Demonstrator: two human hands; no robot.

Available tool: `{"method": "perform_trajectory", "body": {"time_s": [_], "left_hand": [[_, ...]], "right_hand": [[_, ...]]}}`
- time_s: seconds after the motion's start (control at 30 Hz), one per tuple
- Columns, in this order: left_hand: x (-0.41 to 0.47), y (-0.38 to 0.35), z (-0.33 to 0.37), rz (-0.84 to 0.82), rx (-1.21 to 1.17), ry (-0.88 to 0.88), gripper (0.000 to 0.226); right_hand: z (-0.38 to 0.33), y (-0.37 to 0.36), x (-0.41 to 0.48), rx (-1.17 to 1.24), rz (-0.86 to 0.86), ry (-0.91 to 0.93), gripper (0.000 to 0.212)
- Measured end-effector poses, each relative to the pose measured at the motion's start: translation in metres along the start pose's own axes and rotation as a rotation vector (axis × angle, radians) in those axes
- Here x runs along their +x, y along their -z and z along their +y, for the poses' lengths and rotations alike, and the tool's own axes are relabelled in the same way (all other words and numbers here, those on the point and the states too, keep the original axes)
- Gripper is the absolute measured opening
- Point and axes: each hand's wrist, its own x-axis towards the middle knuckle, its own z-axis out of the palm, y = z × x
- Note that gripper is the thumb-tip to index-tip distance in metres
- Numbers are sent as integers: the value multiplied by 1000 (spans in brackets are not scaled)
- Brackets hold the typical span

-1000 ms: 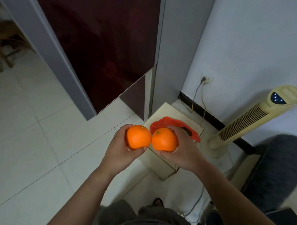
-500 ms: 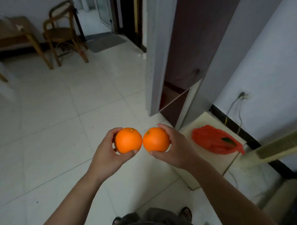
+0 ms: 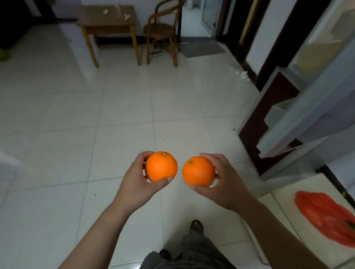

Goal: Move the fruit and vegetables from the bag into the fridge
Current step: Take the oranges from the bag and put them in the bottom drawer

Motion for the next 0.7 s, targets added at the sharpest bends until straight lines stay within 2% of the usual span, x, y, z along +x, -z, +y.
{"method": "perform_trajectory", "body": {"time_s": [0.2,0.33,0.53,0.7], "left_hand": [[18,40,-24,120,3,97,73],[63,52,-26,151,0,118,75],[176,47,-16,127,10,139,71],[294,22,22,14,15,80,70]], "right_hand": [[-15,-29,57,26,-146,74,82],[-7,-39,106,48,-229,67,82],[16,-22,212,67,-219,10,81],[37,27,297,77,-120,15,82]]}}
